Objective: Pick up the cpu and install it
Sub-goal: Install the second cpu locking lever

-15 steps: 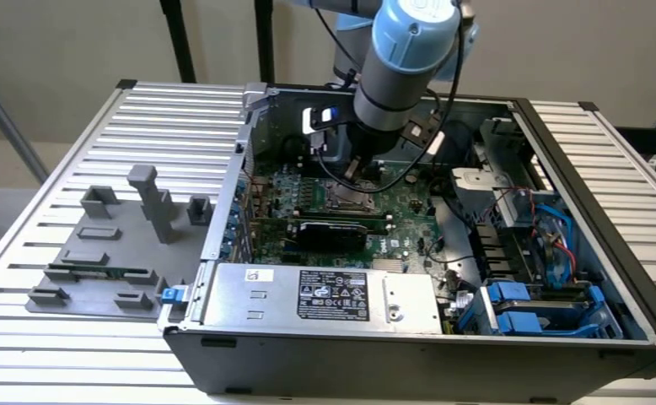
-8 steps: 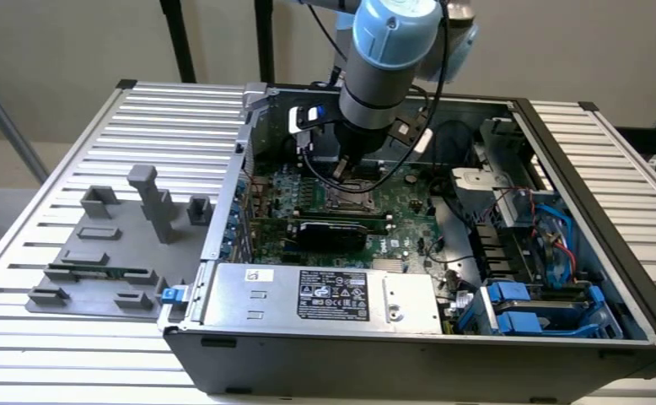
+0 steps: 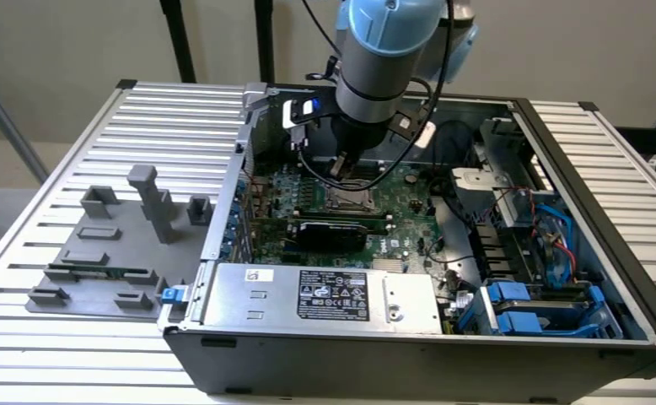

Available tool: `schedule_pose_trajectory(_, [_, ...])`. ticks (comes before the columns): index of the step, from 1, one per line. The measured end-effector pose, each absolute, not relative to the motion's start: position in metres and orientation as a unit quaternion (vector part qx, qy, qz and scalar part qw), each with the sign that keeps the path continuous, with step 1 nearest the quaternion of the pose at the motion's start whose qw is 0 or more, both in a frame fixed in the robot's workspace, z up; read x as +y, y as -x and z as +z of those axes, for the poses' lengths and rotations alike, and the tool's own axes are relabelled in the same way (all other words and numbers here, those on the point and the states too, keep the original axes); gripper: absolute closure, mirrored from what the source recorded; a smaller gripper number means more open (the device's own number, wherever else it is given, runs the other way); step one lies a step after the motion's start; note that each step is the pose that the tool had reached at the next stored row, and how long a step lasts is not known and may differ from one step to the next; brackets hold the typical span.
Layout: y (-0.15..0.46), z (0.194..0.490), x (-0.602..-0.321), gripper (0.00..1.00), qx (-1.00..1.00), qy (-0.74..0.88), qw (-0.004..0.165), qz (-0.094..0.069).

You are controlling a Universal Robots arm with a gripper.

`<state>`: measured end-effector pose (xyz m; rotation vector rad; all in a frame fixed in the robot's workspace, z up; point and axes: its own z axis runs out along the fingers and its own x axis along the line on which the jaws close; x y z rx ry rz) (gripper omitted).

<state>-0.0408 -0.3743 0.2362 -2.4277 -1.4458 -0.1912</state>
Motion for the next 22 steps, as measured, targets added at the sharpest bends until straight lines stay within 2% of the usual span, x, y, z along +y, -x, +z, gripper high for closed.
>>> schedule_pose_trajectory(12, [0.049, 0.252, -0.407, 0.89, -0.505, 0.847, 0.152, -0.066])
schedule_pose_trajectory(22, [0.063, 0.252, -0.428, 0.89, -0.505, 0.847, 0.152, -0.066])
